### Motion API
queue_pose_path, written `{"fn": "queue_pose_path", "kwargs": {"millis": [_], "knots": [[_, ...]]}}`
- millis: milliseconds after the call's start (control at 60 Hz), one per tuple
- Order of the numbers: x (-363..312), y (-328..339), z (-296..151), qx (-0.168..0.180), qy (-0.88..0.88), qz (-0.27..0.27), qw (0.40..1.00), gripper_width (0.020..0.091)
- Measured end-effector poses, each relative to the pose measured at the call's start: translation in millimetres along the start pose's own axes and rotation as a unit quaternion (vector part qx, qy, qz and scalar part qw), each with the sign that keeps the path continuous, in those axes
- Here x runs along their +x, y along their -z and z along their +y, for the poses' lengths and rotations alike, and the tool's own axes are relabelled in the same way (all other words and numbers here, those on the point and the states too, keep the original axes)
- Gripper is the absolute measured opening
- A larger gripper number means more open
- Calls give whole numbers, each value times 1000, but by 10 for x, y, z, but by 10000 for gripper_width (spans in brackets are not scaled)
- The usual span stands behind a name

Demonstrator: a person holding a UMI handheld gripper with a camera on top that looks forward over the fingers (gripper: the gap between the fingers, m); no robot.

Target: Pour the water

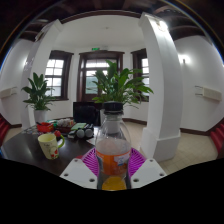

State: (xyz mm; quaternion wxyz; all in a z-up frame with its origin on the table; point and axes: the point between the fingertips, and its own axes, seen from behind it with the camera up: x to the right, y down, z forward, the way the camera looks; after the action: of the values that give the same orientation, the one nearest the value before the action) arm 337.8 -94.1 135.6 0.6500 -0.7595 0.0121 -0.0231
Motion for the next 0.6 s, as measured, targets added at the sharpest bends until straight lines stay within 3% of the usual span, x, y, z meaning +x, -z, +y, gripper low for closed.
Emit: {"fn": "queue_pose_path", "kwargs": {"millis": [283, 600], "knots": [[-528, -277, -160, -19, 246, -1, 969, 324], [-1435, -920, -458, -3, 597, -11, 802, 325]]}}
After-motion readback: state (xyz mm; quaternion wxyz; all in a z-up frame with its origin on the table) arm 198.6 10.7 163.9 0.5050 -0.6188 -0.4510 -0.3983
